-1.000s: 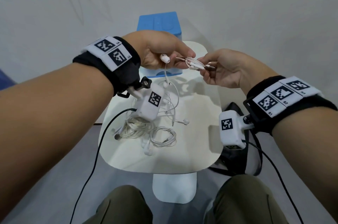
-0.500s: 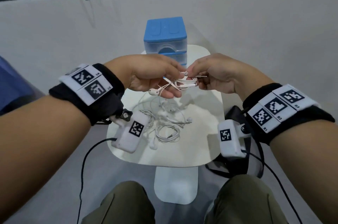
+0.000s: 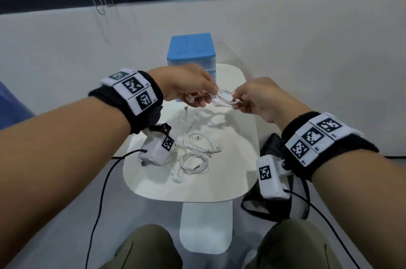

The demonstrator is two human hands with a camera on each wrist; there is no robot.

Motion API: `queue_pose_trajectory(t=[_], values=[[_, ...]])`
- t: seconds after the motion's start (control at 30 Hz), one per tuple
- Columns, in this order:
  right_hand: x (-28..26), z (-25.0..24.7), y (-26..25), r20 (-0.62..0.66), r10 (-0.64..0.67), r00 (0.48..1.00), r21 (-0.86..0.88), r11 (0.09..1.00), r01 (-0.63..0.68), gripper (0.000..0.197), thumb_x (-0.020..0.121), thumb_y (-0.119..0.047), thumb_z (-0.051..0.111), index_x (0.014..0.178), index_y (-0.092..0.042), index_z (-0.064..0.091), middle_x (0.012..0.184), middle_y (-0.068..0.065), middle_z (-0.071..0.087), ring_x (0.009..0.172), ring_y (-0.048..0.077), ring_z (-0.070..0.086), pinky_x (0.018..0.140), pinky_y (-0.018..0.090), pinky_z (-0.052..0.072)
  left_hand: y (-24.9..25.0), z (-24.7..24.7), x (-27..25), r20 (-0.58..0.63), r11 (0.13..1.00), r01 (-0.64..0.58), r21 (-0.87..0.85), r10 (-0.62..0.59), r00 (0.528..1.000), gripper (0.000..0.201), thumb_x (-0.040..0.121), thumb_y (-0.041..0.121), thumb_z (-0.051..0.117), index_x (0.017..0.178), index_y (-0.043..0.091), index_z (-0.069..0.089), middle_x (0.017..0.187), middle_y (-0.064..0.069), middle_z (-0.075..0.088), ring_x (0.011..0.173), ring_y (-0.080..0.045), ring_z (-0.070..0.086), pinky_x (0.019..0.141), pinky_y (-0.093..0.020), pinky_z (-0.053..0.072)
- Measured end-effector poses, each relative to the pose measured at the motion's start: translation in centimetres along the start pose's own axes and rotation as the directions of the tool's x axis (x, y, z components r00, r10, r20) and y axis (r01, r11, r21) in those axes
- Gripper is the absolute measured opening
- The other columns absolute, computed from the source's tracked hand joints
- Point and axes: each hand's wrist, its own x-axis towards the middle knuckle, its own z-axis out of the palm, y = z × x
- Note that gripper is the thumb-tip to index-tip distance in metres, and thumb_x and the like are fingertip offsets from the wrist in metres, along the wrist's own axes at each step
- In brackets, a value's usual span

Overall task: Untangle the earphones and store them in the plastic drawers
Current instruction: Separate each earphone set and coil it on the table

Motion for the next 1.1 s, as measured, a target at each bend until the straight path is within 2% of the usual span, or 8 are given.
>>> queue_pose_trajectory(t=[0.27,0.4,0.57,0.67,0.8,0.97,1.03,1.1], values=[[4.2,-0.9,3.1,-0.14,0.079,0.987,-0.131,0.987,-0.097,0.007,0.083,0.011,0.065,0.09,0.009,0.064,0.069,0.023,0.071,0.051,0.028,0.069,0.048,0.029,0.054,-1.9,2.2,5.1,0.028,0.97,0.024,0.244,-0.031,0.999,0.03,0.097,0.017,0.067,0.127,0.022,0.064,0.095,-0.001,0.071,0.091,-0.015,0.062,0.092,-0.037,0.054],[5.9,0.6,3.8,-0.218,0.023,0.976,-0.249,0.965,-0.078,0.016,0.074,0.004,0.075,0.089,0.007,0.071,0.076,0.023,0.074,0.066,0.035,0.075,0.061,0.044,0.063,-2.4,1.0,4.6,-0.021,0.975,-0.022,0.219,0.028,0.999,0.034,0.099,0.02,0.067,0.132,0.021,0.062,0.102,0.004,0.064,0.088,-0.012,0.058,0.078,-0.027,0.05],[6.9,2.2,3.6,-0.215,-0.142,0.966,-0.559,0.829,-0.002,0.015,0.074,-0.009,0.067,0.088,-0.004,0.071,0.086,0.012,0.071,0.073,0.029,0.068,0.053,0.026,0.05,-3.1,-1.5,2.4,-0.057,0.954,-0.072,0.29,0.093,0.994,0.043,0.1,0.022,0.065,0.142,0.02,0.058,0.127,0.001,0.062,0.102,-0.016,0.057,0.082,-0.022,0.046],[7.2,2.7,3.8,-0.188,-0.186,0.964,-0.647,0.762,0.021,0.003,0.081,-0.007,0.061,0.079,-0.005,0.062,0.088,0.012,0.066,0.062,0.019,0.055,0.045,0.023,0.031,-4.3,-2.6,1.1,-0.025,0.964,-0.028,0.263,0.036,0.999,0.034,0.102,0.021,0.062,0.135,0.017,0.062,0.119,-0.004,0.069,0.105,-0.022,0.068,0.089,-0.033,0.057],[7.0,2.6,3.9,-0.19,-0.19,0.963,-0.72,0.694,-0.005,0.006,0.085,-0.004,0.06,0.079,-0.002,0.061,0.077,0.008,0.06,0.057,0.016,0.048,0.043,0.023,0.032,-6.2,-2.9,0.3,0.035,0.949,0.038,0.312,-0.052,0.998,0.016,0.102,0.022,0.062,0.115,0.015,0.068,0.105,-0.003,0.074,0.088,-0.014,0.072,0.076,-0.029,0.057],[4.5,1.5,2.5,-0.121,-0.326,0.937,-0.702,0.696,0.151,0.017,0.087,-0.007,0.057,0.09,-0.004,0.074,0.097,0.012,0.072,0.095,0.031,0.065,0.076,0.032,0.054,-7.0,-2.7,-1.0,0.178,0.921,0.004,0.389,-0.08,0.981,0.018,0.098,0.02,0.068,0.117,0.019,0.069,0.11,-0.002,0.073,0.088,-0.012,0.068,0.075,-0.024,0.053],[2.0,1.5,1.4,-0.038,-0.386,0.922,-0.601,0.746,0.288,0.017,0.087,-0.008,0.06,0.08,-0.012,0.075,0.088,0.004,0.075,0.084,0.023,0.066,0.07,0.029,0.051,-7.1,-2.8,-1.7,0.255,0.927,-0.045,0.373,-0.055,0.965,0.03,0.096,0.012,0.069,0.123,0.024,0.068,0.117,-0.001,0.068,0.092,-0.011,0.064,0.078,-0.024,0.052],[-1.0,2.0,0.1,0.226,-0.308,0.924,-0.513,0.769,0.382,0.014,0.088,-0.018,0.069,0.076,-0.017,0.077,0.085,0.0,0.076,0.074,0.015,0.063,0.066,0.027,0.047,-7.0,-2.7,-2.4,0.316,0.925,-0.108,0.363,-0.013,0.949,0.041,0.091,0.009,0.073,0.126,0.03,0.067,0.122,0.0,0.064,0.092,-0.008,0.062,0.083,-0.026,0.054]])
